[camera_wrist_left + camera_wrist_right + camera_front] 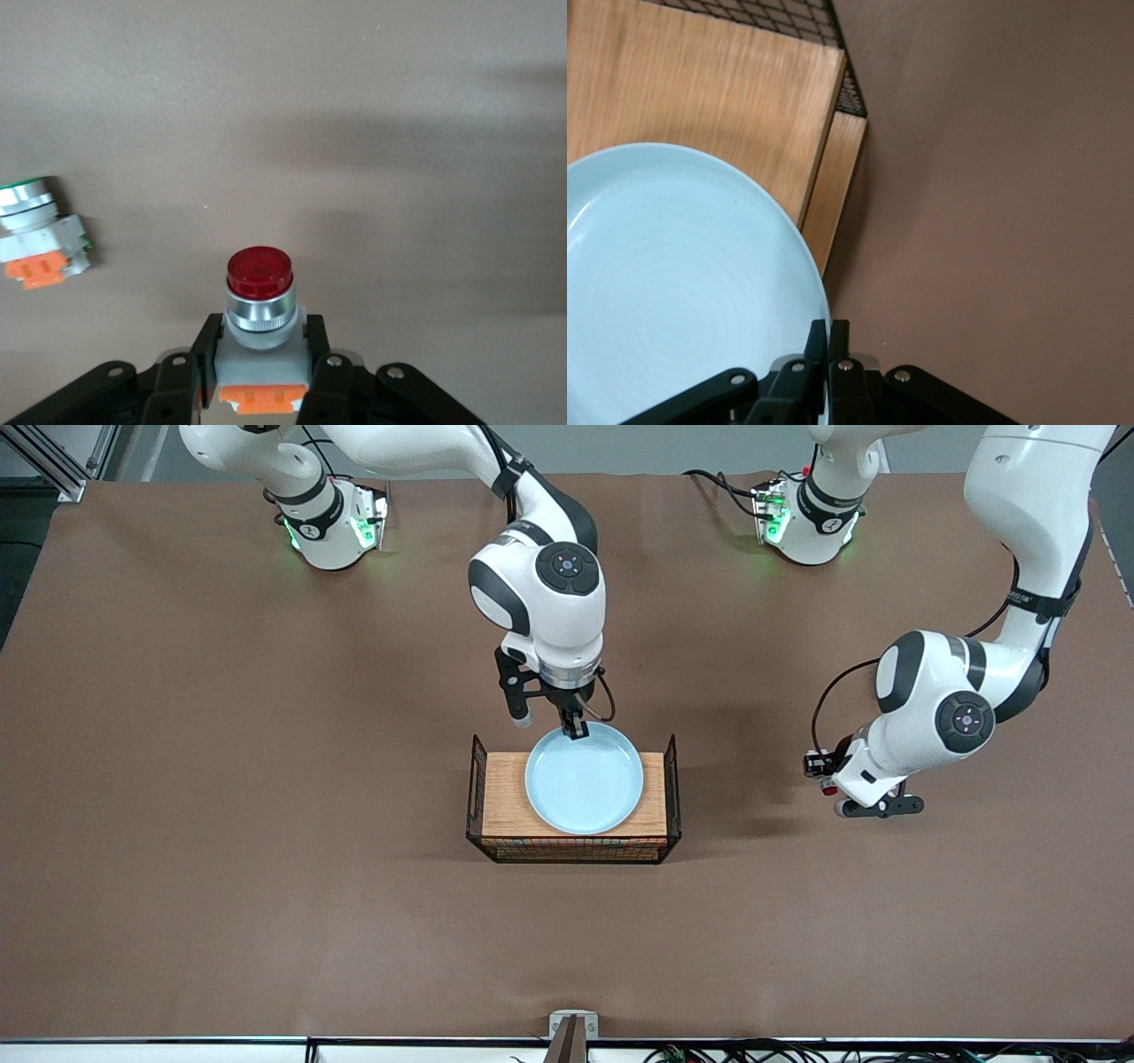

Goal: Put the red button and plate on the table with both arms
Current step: 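Grip the plate rim with the right gripper and lift it from the box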

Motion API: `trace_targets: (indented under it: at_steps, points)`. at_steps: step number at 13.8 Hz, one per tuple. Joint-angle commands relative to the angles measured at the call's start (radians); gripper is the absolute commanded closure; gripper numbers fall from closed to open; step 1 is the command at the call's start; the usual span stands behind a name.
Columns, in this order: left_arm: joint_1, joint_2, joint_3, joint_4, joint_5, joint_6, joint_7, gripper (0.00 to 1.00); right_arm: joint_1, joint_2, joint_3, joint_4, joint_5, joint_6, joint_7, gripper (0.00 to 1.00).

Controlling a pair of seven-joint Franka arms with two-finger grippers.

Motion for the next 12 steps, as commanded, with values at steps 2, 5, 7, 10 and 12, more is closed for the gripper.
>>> trace_targets:
  at_steps: [2, 5, 7, 10, 12]
  points:
    - [0.004, 0.037, -0.006, 0.002, 0.021, 0.013, 0.003, 0.75, 0.014, -0.053, 0.005, 0.010, 0.002, -0.134, 0.010, 0.98]
    - [0.001, 0.060, -0.004, 0.005, 0.030, 0.013, 0.005, 0.75, 0.010, -0.106, 0.008, 0.012, 0.020, -0.225, 0.001, 0.98]
    - [0.006, 0.083, -0.006, 0.010, 0.077, 0.019, 0.003, 0.73, 0.006, -0.158, 0.007, 0.012, 0.054, -0.266, -0.023, 0.99]
    - [0.004, 0.111, -0.004, 0.010, 0.082, 0.059, 0.003, 0.72, -0.031, -0.230, -0.001, 0.016, 0.117, -0.373, -0.170, 0.99]
    - [0.004, 0.131, -0.004, 0.016, 0.106, 0.082, 0.003, 0.71, -0.083, -0.274, -0.004, 0.030, 0.154, -0.445, -0.334, 0.99]
